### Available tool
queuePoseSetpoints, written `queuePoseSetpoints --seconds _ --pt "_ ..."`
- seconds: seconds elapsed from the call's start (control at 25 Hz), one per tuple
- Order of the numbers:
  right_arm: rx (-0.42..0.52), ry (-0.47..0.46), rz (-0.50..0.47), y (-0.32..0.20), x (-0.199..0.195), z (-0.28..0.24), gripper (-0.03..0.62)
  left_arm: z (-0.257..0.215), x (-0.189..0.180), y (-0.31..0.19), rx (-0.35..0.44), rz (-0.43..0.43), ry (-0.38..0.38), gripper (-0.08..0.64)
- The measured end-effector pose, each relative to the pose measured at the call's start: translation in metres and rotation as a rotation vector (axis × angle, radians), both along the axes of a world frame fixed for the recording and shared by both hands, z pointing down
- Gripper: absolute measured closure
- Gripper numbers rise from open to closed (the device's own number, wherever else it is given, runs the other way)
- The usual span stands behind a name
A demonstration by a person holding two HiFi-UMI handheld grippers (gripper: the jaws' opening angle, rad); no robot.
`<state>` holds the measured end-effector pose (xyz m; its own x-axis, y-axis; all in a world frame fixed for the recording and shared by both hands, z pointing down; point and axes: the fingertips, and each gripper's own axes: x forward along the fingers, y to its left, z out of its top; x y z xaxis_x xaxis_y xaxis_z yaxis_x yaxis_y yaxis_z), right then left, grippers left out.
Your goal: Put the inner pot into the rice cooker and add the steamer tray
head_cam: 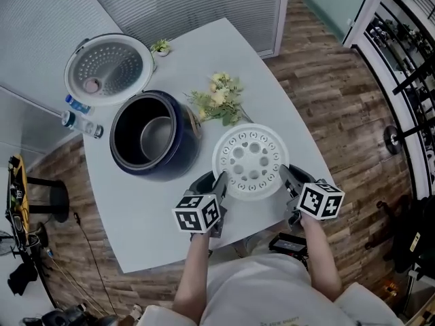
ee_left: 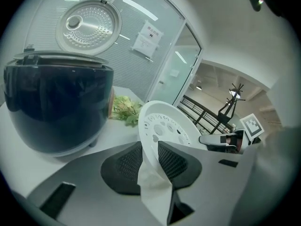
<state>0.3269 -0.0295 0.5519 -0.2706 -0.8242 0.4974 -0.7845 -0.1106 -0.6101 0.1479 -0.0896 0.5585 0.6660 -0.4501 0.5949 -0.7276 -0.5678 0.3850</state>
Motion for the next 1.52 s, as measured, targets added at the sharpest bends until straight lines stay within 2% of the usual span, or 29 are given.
queuePoseSetpoints --seconds 0.64,0.96,1.52 --pt "0.137 0.02 0.003 -0.043 -0.006 -0.065 0.525 -0.064 -0.009 -0.04 0.116 -0.06 0.081 0.466" --pt "0.215 0.037 -0.012 -0.053 -0.01 -0.096 0.526 -0.093 -0.014 -0.049 0.161 -0.089 0.15 0.468" --pt "0.282 0.038 -0.056 -0.062 -0.025 -0.13 0.526 -0.126 -0.031 -0.052 0.225 -0.123 0.163 0.471"
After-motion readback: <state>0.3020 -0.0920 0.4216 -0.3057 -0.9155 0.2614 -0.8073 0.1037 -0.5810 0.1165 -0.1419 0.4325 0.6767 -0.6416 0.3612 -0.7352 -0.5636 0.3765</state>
